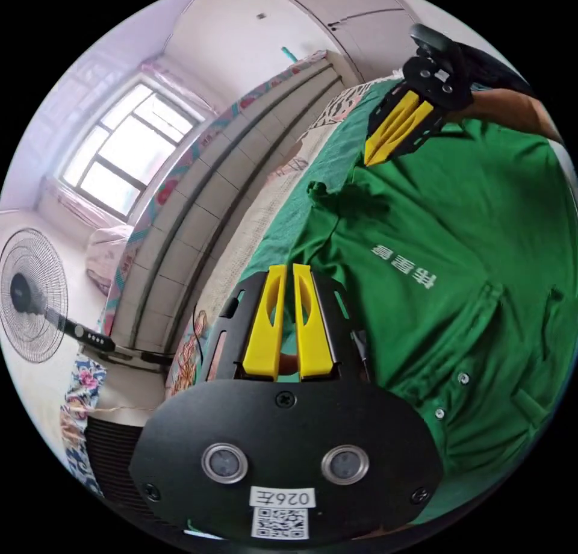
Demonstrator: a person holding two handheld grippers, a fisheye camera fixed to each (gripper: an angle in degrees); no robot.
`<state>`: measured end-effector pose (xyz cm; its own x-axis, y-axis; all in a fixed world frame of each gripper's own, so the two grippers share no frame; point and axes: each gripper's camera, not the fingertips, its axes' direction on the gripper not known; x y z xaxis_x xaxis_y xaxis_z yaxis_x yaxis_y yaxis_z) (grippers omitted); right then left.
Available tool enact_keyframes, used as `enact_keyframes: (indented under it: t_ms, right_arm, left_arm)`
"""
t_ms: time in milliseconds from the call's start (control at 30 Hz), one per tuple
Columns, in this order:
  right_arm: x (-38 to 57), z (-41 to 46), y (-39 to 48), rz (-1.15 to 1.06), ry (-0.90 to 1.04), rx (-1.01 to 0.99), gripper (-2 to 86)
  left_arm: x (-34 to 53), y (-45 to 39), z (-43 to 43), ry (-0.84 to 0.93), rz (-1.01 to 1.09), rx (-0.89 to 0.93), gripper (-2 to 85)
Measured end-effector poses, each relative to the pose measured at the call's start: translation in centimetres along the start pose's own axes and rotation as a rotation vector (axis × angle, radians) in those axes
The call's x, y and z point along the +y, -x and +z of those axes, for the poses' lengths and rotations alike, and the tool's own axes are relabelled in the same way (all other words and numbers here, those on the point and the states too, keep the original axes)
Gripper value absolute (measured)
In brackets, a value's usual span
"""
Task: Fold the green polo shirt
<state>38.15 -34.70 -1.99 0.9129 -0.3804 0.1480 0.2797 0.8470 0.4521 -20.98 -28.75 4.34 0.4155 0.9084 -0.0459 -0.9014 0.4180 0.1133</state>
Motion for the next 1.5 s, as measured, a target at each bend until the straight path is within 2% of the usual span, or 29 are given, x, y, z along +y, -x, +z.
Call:
enact_keyframes:
  t_ms: [33,100,200,267,367,467,533,567,633,700,767,800,867,967,1067,1167,1300,1367,1467,1500]
  right_arm:
    - [1.1,-1.4,1.8,-0.018,-0.022,0.026,-1.3]
    - [2.4,-2.7,1.9,0.089,-0.036,0.024,-0.9]
    - [2.9,-1.7,-2.0,0.382,-0.010,-0.049,1.6]
    - [2.4,1.5,-6.5,0.621,0.023,-0.245,5.6]
    - [2.0,6.3,-10.3,0.850,0.009,-0.537,7.3]
    - [0.6,10.7,-10.8,0.955,0.060,-0.618,6.3]
    - [-0.7,13.4,-10.4,0.963,0.145,-0.656,2.9]
    - [-1.7,14.9,-10.0,0.927,0.199,-0.717,1.1]
    - [-2.9,14.7,-10.1,0.901,0.173,-0.717,-0.5]
    - [-4.7,11.3,-9.5,0.793,0.050,-0.562,-1.0]
    - [-7.7,4.6,-4.5,0.423,-0.054,-0.197,-0.9]
    - [-8.1,3.2,-2.6,0.315,-0.061,-0.112,-0.6]
    - [-7.7,-0.6,6.1,-0.070,-0.032,0.093,0.5]
    - [-4.5,-2.4,12.5,-0.219,-0.011,0.172,2.0]
    - [-3.0,-2.7,11.4,-0.082,0.045,0.061,7.7]
    - [-2.5,-2.4,6.1,0.189,0.033,-0.191,7.9]
    - [-2.9,0.6,1.2,0.442,0.008,-0.344,7.1]
    - [-3.8,4.3,-0.3,0.545,0.031,-0.430,6.9]
    - [-5.0,10.4,-1.4,0.622,0.138,-0.655,0.8]
    - [-5.1,11.3,-1.6,0.630,0.145,-0.708,-0.3]
  left_arm:
    - [1.5,-0.6,-1.8,-0.019,-0.025,0.003,1.2]
    - [3.5,0.0,-3.1,-0.038,-0.119,0.037,0.6]
    - [4.9,3.8,-1.2,-0.049,-0.335,0.117,1.1]
    - [4.0,7.0,2.5,-0.071,-0.464,0.248,5.4]
    - [1.2,9.0,8.3,-0.042,-0.520,0.346,10.3]
    - [-1.9,8.6,14.9,0.092,-0.501,0.410,8.0]
    - [-3.1,7.8,18.7,0.234,-0.476,0.481,1.9]
    - [-3.2,8.5,18.6,0.202,-0.496,0.478,0.9]
    - [-2.6,9.9,18.0,0.133,-0.528,0.551,0.2]
    - [-1.3,10.9,15.6,-0.007,-0.517,0.599,0.2]
    - [1.3,10.4,10.2,-0.181,-0.408,0.602,1.2]
    - [2.1,10.0,8.9,-0.206,-0.376,0.604,2.6]
    - [5.7,7.9,4.6,-0.248,-0.303,0.549,7.0]
    - [9.4,7.4,2.5,-0.188,-0.357,0.496,8.0]
    - [10.6,8.8,2.7,-0.116,-0.438,0.484,5.5]
    - [8.4,9.8,4.1,-0.079,-0.423,0.505,7.6]
    - [3.2,9.9,8.6,-0.001,-0.376,0.533,11.0]
    - [-0.1,9.5,12.7,0.082,-0.358,0.607,3.1]
    - [-2.9,8.7,17.2,0.281,-0.314,0.734,0.4]
    - [-3.1,8.7,17.4,0.281,-0.313,0.751,0.1]
